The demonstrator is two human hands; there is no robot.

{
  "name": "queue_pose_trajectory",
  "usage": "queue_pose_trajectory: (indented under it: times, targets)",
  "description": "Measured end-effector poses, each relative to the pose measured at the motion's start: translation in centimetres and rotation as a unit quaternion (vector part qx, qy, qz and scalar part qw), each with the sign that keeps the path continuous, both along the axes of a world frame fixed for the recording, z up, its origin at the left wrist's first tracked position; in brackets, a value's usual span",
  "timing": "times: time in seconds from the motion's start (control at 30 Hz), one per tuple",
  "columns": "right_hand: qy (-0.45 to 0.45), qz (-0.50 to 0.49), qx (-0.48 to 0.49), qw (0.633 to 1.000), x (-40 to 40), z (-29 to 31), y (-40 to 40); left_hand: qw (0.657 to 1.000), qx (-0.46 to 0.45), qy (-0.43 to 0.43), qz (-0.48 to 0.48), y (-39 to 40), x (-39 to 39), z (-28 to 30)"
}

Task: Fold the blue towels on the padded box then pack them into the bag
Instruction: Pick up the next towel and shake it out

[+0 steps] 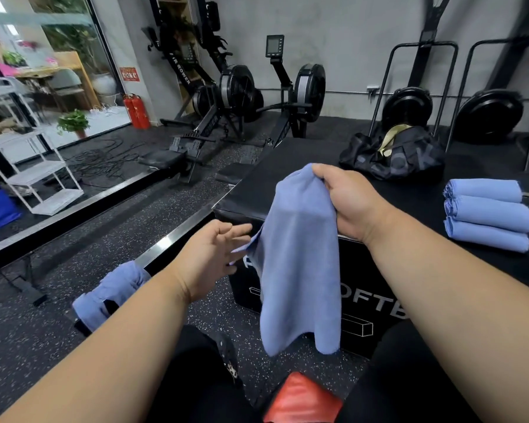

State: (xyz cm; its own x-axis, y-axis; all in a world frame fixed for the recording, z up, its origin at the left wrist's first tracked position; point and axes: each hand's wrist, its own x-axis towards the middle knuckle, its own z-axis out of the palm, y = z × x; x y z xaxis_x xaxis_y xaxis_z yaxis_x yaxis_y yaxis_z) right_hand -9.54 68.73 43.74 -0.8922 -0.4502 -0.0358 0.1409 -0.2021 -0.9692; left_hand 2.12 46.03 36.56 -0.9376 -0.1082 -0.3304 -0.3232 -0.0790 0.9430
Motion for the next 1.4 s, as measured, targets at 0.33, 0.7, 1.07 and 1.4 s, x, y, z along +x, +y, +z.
queue_pose_trajectory:
  times: [0.33, 0.7, 1.07, 1.4]
  targets:
    - [-0.023, 0.053, -0.083, 0.995, 0.0, 1.2, -0.4, 0.991, 0.018, -0.134, -0.01, 1.0, 0.7, -6.7]
    - [0.016, 0.154, -0.119, 0.981, -1.6, 2.0, 1.2, 0.972, 0.202, -0.116, -0.015, 1.9, -0.3, -9.6]
    - [0.012, 0.161, -0.149, 0.976, -2.7, 0.7, 3.1, 0.959, 0.262, -0.002, 0.111, 0.1, -2.3, -5.5]
    - [0.002, 0.186, -0.147, 0.972, -1.7, 0.7, 3.1, 0.954, 0.294, -0.021, 0.06, 3.7, -3.0, -4.4]
